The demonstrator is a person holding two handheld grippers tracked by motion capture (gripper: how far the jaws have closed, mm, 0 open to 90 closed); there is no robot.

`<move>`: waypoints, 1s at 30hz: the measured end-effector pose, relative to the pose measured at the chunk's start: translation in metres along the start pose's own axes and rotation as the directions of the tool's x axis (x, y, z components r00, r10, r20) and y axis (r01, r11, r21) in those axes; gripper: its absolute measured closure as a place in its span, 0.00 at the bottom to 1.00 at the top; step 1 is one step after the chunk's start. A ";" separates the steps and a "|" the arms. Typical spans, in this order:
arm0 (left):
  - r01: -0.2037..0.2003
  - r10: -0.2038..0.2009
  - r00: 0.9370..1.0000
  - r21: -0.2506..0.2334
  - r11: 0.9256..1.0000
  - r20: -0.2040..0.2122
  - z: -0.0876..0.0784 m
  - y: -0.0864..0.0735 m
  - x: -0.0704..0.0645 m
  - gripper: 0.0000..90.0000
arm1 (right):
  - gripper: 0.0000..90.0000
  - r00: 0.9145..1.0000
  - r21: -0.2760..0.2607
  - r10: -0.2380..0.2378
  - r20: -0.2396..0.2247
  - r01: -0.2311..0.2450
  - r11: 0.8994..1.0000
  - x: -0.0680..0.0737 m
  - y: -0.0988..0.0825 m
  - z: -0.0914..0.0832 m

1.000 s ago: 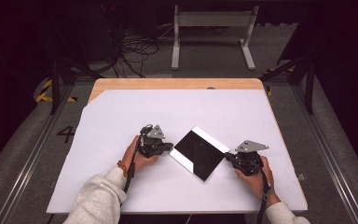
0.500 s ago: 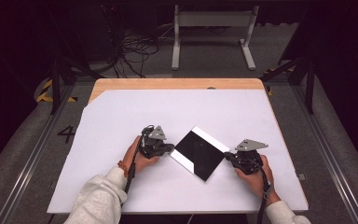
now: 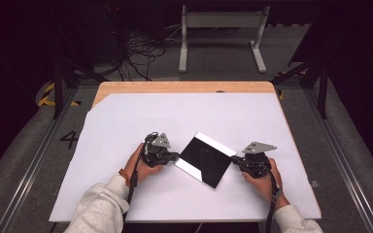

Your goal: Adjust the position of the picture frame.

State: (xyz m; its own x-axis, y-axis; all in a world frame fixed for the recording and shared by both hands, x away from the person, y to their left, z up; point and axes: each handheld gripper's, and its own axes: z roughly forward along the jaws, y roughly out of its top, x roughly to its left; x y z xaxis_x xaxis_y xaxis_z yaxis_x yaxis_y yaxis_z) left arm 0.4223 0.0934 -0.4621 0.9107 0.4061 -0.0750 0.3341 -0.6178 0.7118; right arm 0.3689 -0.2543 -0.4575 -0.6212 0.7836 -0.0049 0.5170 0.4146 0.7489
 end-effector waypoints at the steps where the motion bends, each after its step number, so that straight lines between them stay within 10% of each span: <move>1: 0.000 0.000 1.000 0.003 1.000 0.001 -0.001 -0.001 -0.001 1.00 | 1.00 1.000 -0.002 0.001 -0.001 -0.001 1.000 0.000 0.001 0.001; 30: -0.025 0.024 1.000 0.035 0.999 0.009 -0.021 -0.021 -0.023 1.00 | 1.00 1.000 -0.003 -0.026 -0.001 0.026 1.000 0.009 0.018 0.022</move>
State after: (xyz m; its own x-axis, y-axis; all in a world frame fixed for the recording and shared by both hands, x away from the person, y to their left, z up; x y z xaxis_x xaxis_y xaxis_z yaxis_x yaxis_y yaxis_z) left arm 0.3893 0.1112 -0.4601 0.9206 0.3852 -0.0637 0.3200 -0.6507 0.6886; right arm 0.3854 -0.2295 -0.4582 -0.6354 0.7718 -0.0238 0.4988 0.4338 0.7504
